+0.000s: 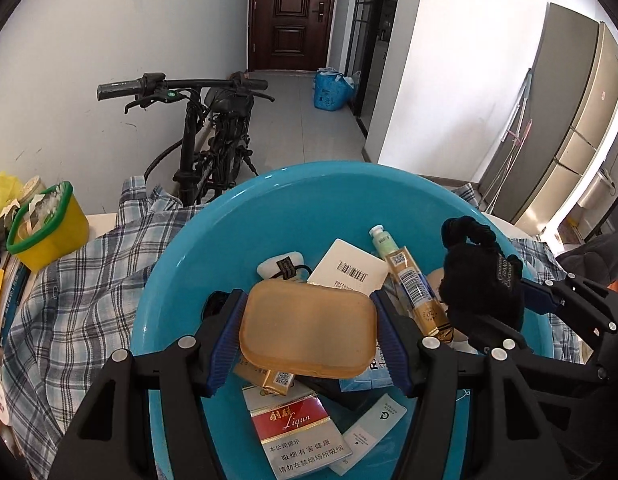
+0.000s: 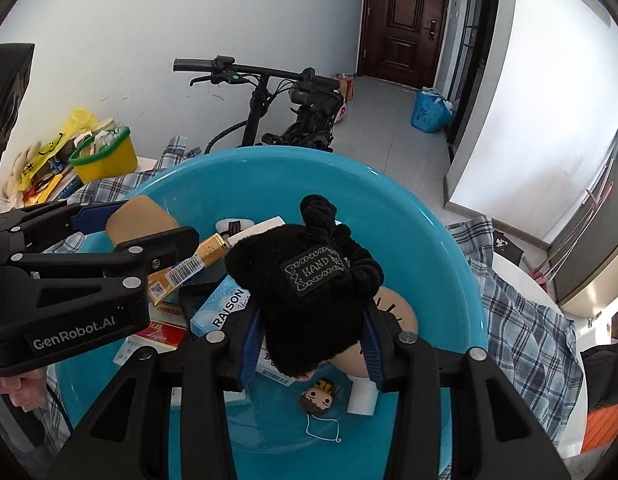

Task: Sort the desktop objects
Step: 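Lower the orange soap box into the basin with the left tool while the right tool lowers the black glove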

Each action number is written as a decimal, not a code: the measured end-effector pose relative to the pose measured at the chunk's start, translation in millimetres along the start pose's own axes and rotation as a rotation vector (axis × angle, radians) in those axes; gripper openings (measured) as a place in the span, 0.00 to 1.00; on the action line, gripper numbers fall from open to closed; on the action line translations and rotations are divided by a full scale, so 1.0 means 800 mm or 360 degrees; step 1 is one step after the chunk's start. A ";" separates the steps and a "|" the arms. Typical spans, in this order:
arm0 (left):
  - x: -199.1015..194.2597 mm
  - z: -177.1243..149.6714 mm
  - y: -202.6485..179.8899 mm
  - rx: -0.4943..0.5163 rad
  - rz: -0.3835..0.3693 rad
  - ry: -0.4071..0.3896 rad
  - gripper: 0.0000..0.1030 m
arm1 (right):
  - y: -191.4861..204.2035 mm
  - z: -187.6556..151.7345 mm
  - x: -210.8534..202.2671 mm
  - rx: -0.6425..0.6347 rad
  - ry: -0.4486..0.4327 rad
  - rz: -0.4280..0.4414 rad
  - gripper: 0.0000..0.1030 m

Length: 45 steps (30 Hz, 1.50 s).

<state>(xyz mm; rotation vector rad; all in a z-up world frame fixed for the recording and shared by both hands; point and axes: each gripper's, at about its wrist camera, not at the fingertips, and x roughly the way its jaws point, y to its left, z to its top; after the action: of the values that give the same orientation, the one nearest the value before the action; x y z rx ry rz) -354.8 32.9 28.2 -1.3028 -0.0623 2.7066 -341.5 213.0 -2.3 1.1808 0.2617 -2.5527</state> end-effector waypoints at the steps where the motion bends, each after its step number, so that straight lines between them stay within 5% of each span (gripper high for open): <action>1: 0.003 0.000 0.000 0.0002 0.0000 0.0007 0.63 | -0.003 0.000 -0.002 0.0011 -0.0007 -0.0013 0.40; 27: 0.022 -0.002 -0.002 -0.0025 -0.0030 0.0086 0.63 | -0.008 0.003 0.000 0.0031 -0.0009 -0.0055 0.41; 30: 0.022 -0.001 -0.002 -0.0013 0.0005 0.0072 0.85 | -0.011 0.003 0.000 0.0043 -0.0013 -0.0059 0.41; 45: 0.008 0.002 0.000 -0.0003 0.0043 0.0028 0.85 | -0.017 0.003 0.007 0.0067 0.0003 -0.0066 0.42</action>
<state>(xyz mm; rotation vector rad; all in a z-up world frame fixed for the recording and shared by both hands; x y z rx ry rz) -360.2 33.7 24.3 -1.3377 -0.0460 2.7179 -351.2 224.2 -4.7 1.2048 0.2361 -2.6053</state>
